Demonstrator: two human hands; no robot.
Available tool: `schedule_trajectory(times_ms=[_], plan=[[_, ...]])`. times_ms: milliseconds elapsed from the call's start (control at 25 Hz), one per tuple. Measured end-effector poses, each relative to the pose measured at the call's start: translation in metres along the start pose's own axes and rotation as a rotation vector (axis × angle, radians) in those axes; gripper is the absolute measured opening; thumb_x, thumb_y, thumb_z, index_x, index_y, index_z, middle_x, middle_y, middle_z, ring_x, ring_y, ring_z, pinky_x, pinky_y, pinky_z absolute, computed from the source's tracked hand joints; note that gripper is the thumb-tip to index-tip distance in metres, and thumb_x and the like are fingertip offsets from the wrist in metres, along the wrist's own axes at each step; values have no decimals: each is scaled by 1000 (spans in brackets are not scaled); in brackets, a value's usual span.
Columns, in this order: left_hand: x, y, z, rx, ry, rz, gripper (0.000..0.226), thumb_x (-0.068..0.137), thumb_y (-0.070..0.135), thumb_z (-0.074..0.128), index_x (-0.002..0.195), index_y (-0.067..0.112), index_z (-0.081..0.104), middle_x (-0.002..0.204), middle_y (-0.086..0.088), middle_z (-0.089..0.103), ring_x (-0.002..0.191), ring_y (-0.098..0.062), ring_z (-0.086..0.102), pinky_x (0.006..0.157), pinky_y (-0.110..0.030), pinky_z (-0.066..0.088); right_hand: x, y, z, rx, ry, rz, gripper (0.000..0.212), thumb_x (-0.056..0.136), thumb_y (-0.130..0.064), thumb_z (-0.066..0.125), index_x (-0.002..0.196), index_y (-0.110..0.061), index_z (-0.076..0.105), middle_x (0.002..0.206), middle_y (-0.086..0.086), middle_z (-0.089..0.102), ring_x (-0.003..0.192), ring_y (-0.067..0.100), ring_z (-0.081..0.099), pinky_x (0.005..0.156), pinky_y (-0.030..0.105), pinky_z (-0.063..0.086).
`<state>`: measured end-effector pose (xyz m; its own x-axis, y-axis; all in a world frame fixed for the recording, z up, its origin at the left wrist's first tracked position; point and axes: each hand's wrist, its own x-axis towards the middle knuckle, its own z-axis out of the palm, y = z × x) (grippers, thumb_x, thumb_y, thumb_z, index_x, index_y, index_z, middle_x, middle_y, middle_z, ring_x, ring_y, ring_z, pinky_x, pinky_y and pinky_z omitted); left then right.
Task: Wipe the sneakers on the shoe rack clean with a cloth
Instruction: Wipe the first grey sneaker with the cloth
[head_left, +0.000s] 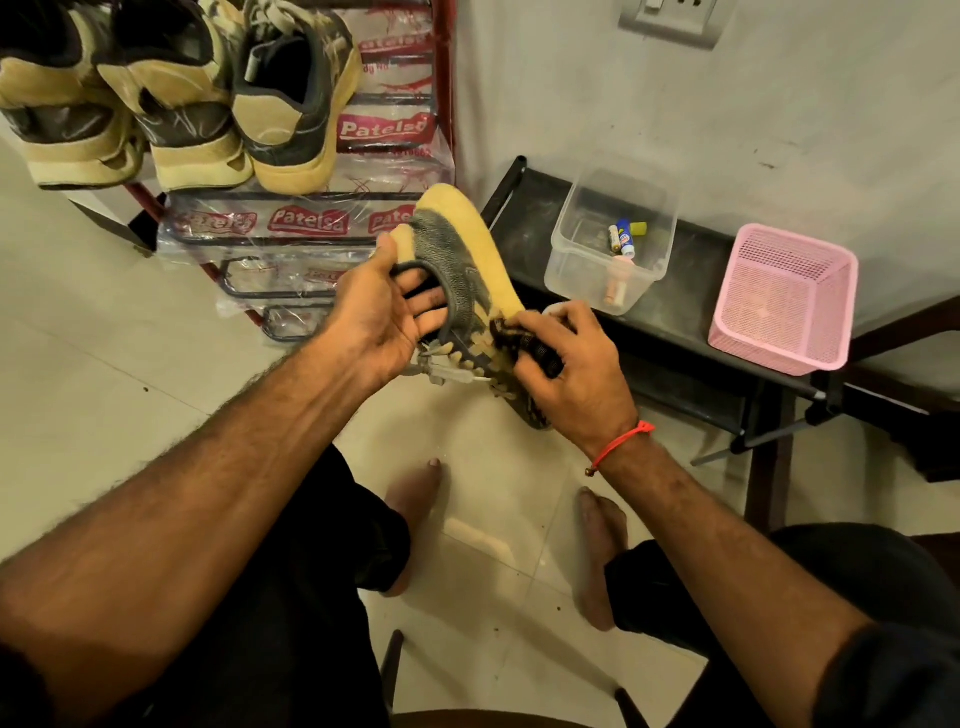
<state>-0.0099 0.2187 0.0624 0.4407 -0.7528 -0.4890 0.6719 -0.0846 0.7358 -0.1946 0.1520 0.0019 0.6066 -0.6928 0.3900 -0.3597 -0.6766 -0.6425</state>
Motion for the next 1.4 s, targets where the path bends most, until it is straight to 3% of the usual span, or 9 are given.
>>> schedule_trajectory(times_ms=[80, 240, 440, 600, 680, 880, 1200, 1280, 1400], plan=[[0, 1, -7, -33, 61, -32, 55, 111, 44, 24, 114, 6, 63, 103, -12, 75, 88, -26, 74, 59, -36, 63, -2, 5, 0, -17, -88, 75, 34, 86, -32, 61, 118, -27, 70, 104, 3, 55, 94, 17, 57, 87, 44, 53], [-2, -7, -10, -88, 62, -201, 50, 110, 42, 30, 116, 3, 61, 95, -18, 74, 81, -27, 75, 66, -40, 65, 10, 2, -9, 385, -83, 348, 30, 90, -12, 66, 117, -25, 72, 114, 1, 64, 103, 1, 59, 95, 17, 48], [-11, -21, 9, 440, -19, -162, 41, 108, 34, 45, 127, -1, 56, 95, -17, 74, 72, -20, 76, 57, -29, 61, 2, 5, 11, 724, -42, 575, 33, 90, -3, 62, 103, -30, 74, 105, 2, 74, 98, 14, 68, 96, 42, 56], [-10, -19, 10, 592, 113, 33, 29, 108, 33, 46, 119, 7, 52, 94, -7, 71, 67, -10, 72, 54, -22, 58, -2, -4, 10, 275, -55, 269, 31, 88, -18, 65, 117, -25, 69, 106, 1, 61, 96, 13, 61, 91, 23, 51], [-6, -13, 7, 514, 136, 75, 34, 108, 34, 44, 126, 6, 51, 99, -7, 71, 70, -10, 74, 55, -24, 59, -9, -19, 9, -5, -145, 59, 41, 86, -31, 61, 127, -32, 60, 107, 0, 55, 92, 18, 60, 79, 32, 54], [-1, -17, 5, 375, 79, -8, 38, 108, 34, 47, 123, 0, 56, 93, -12, 74, 78, -22, 73, 63, -34, 63, -18, -34, 12, -362, -559, -10, 78, 93, -44, 53, 153, -50, 4, 125, 0, 50, 106, 27, 60, 64, 33, 41], [5, -25, -1, 643, 8, 16, 38, 105, 38, 52, 124, 7, 61, 108, -9, 75, 101, -22, 71, 85, -34, 59, -9, -22, 12, -310, -528, 13, 51, 91, -39, 57, 135, -39, 31, 115, 4, 54, 97, 31, 61, 71, 43, 58], [1, -26, -3, 987, -118, 185, 40, 106, 42, 47, 133, 15, 59, 118, 1, 70, 109, -15, 66, 94, -30, 52, -4, -18, 8, -259, -523, 16, 43, 88, -40, 61, 124, -35, 37, 110, 4, 56, 94, 32, 61, 70, 44, 58], [-3, -20, -7, 1493, -398, 469, 33, 110, 36, 35, 119, 15, 59, 101, 2, 66, 90, -15, 64, 71, -10, 43, 5, -13, -5, -142, -519, 17, 50, 81, -41, 65, 125, -35, 41, 105, 3, 61, 94, 28, 61, 76, 45, 57]])
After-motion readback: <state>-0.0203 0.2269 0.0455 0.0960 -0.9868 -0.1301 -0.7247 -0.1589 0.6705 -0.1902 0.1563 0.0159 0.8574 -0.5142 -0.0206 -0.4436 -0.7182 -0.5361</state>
